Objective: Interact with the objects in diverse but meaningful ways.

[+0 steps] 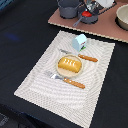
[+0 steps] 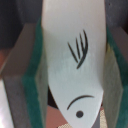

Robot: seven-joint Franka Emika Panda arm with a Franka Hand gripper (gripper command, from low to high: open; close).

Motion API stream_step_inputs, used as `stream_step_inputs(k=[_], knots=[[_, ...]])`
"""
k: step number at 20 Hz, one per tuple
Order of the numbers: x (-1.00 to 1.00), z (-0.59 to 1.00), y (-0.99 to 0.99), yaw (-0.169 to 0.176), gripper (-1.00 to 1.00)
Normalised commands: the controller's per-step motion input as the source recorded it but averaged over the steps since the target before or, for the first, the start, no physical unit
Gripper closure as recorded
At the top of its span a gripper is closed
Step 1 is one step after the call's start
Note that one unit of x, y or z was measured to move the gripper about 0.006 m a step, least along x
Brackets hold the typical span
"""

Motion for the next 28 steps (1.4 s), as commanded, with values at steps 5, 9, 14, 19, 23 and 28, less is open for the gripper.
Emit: stream_step_inputs(k=[5, 9, 14, 19, 23, 28], knots=[[-0.47, 0.22, 0.0, -0.035, -1.0], [-0.42, 0.34, 0.0, -0.03, -1.0], [-0.37, 0.81, -0.07, -0.061, -1.0], [-0.14, 0.87, -0.27, -0.105, -1.0], [-0.12, 0.31, -0.31, -0.121, -1.0], [-0.01, 0.05, -0.12, -0.042, -1.0]])
